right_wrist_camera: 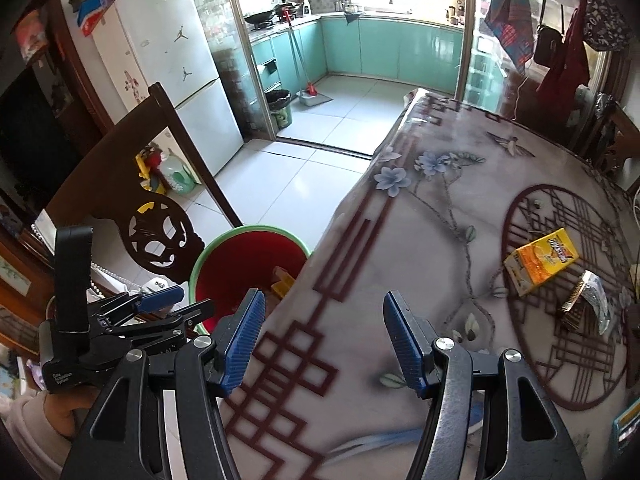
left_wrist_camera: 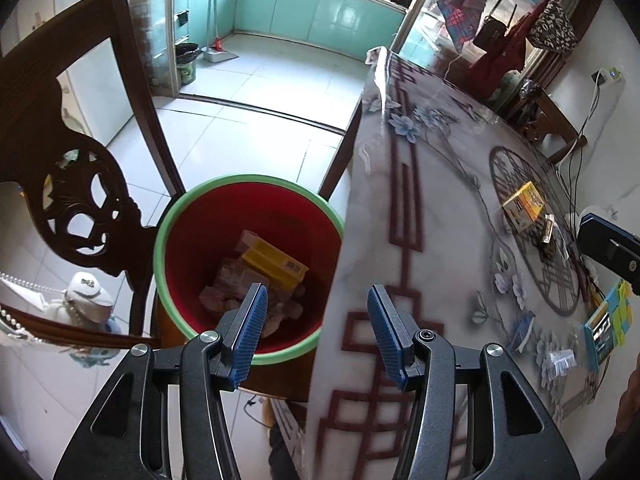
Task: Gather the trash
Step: 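Grasp the brown cigarette pack with left tool while right tool grasps a clear plastic wrapper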
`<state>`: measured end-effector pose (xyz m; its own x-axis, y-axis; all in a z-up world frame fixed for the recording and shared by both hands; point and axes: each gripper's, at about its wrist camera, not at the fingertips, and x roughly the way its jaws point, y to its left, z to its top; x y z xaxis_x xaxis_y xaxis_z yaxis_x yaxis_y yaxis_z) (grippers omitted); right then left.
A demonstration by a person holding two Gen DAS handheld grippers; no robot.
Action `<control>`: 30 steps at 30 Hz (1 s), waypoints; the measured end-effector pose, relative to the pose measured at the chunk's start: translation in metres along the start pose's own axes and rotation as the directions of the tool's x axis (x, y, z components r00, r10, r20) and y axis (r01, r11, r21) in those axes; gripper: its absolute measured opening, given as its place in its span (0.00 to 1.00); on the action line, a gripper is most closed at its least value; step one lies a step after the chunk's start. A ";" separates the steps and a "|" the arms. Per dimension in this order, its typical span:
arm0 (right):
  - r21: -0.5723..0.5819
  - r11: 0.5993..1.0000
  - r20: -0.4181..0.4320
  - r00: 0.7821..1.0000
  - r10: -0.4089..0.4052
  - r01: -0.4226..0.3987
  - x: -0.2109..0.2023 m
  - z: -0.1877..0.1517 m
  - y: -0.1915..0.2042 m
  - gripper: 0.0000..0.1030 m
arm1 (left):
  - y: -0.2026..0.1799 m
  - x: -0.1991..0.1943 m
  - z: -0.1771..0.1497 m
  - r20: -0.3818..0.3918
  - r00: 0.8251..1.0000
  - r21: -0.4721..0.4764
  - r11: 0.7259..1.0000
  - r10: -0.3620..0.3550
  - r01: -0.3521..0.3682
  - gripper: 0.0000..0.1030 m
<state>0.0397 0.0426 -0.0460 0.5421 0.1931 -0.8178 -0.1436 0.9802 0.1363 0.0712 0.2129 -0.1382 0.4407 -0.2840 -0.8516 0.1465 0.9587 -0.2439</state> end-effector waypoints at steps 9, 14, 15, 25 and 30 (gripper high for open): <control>0.030 0.999 -0.011 1.000 -0.019 0.020 -0.014 -0.019 -0.026 0.59 | -0.030 0.006 -0.005 -0.022 1.000 0.051 0.998 -0.019 0.020 0.50; 0.068 0.997 -0.050 0.998 -0.033 0.036 -0.016 -0.047 -0.054 0.59 | -0.053 0.013 -0.008 -0.043 0.998 0.095 0.995 -0.040 0.044 0.51; 0.074 0.996 -0.063 0.997 -0.038 0.042 -0.016 -0.054 -0.061 0.59 | -0.058 0.015 -0.009 -0.049 0.998 0.105 0.993 -0.048 0.053 0.51; 0.494 0.853 -0.270 0.962 -0.031 0.166 -0.044 -0.186 -0.202 0.59 | -0.101 0.029 -0.015 -0.100 0.992 0.166 0.981 -0.083 0.099 0.52; 0.751 0.627 -0.261 0.965 -0.002 0.204 -0.060 -0.246 -0.260 0.59 | -0.131 0.037 -0.013 -0.114 0.988 0.205 0.970 -0.106 0.128 0.53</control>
<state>-0.1591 -0.2350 -0.1697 0.3077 0.1732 -0.9356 0.6427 0.6872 0.3386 0.0572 0.0765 -0.1439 0.3185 -0.3804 -0.8683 0.3805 0.8902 -0.2504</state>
